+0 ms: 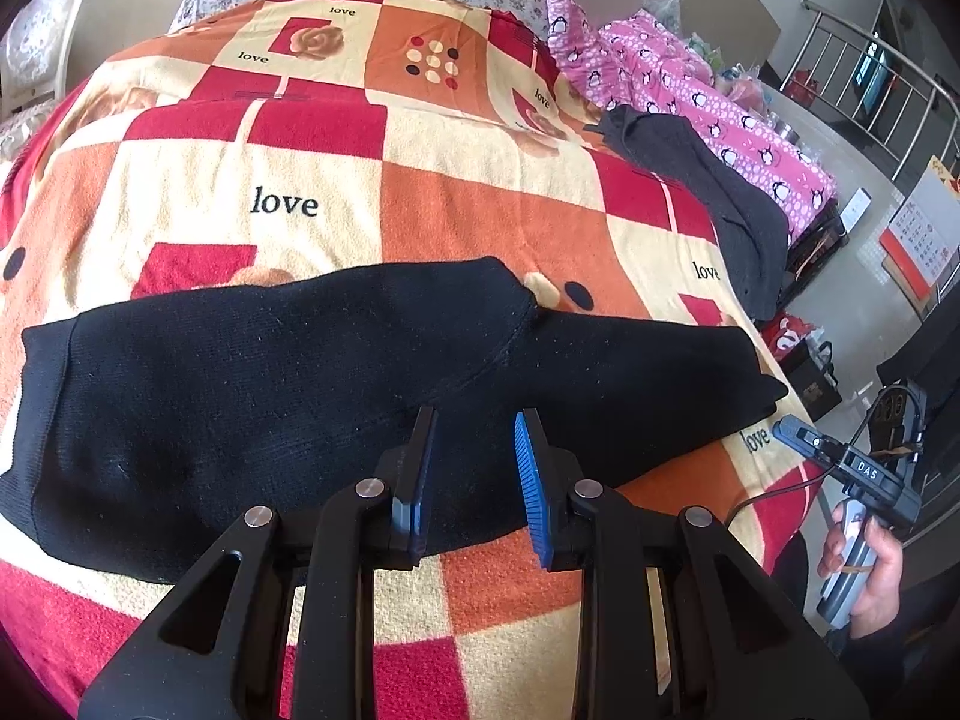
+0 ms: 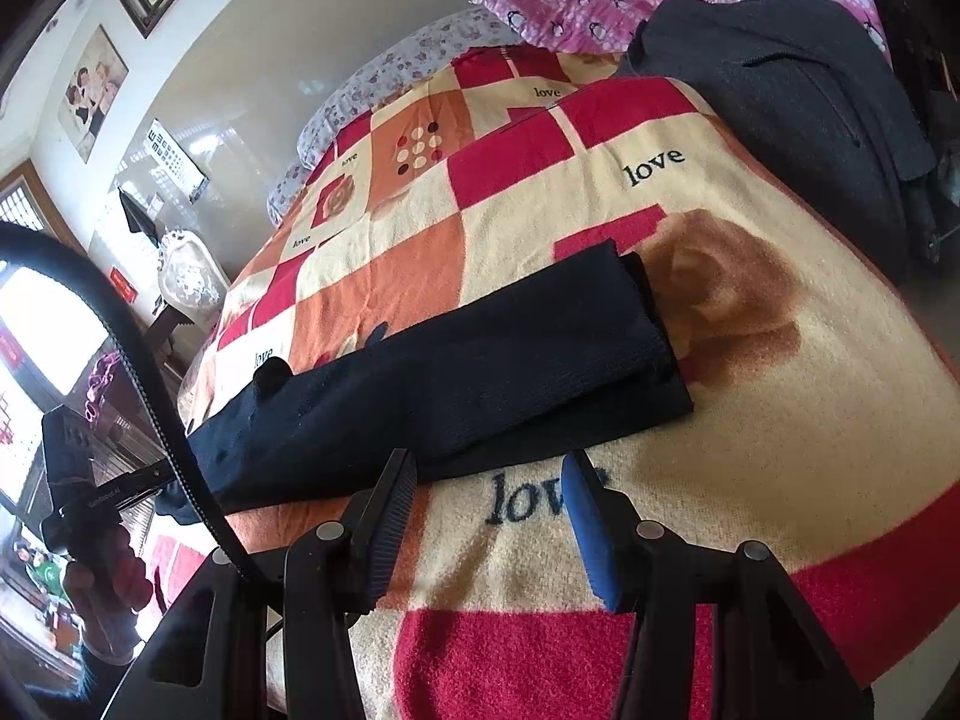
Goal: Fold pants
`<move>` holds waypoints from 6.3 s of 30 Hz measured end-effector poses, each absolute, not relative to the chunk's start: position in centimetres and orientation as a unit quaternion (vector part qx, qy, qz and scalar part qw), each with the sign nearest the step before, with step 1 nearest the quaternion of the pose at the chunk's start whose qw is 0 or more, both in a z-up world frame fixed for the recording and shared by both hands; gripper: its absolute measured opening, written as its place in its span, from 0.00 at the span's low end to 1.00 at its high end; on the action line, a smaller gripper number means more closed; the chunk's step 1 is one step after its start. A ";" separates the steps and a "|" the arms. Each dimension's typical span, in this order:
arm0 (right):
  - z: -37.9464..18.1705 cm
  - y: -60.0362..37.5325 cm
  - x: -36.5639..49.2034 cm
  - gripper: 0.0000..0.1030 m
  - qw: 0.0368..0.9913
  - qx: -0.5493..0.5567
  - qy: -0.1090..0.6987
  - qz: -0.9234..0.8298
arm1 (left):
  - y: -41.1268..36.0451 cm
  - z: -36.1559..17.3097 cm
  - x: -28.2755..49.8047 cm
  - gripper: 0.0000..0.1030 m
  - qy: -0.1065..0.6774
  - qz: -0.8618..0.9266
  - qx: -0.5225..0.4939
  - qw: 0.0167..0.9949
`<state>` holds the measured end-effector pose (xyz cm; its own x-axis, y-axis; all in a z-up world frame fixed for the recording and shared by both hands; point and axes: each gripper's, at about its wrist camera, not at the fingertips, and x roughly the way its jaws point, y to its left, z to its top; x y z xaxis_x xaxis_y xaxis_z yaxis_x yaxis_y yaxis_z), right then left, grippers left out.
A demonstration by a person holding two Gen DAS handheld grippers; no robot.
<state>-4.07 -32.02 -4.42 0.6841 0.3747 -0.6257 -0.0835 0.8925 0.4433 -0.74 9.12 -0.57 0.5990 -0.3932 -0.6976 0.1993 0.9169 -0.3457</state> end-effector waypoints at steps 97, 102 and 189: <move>-3.4 -9.5 7.8 0.41 0.875 0.020 0.394 0.279 | 15.2 -2.5 -1.2 0.57 0.374 0.008 -0.064 0.925; -2.7 -11.4 4.8 0.42 0.880 0.033 0.385 0.275 | 12.3 -1.1 -1.4 0.57 0.366 -0.022 -0.060 0.929; -5.6 -35.3 -1.2 0.09 0.912 0.213 0.305 0.173 | -20.2 -3.6 14.0 0.12 0.438 -0.478 0.123 0.751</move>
<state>-1.20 -35.34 -5.65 0.7540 0.4449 -0.4833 -0.1844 0.8495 0.4943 14.03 -20.17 -3.61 0.1596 -0.6098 -0.7763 0.8257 0.5134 -0.2335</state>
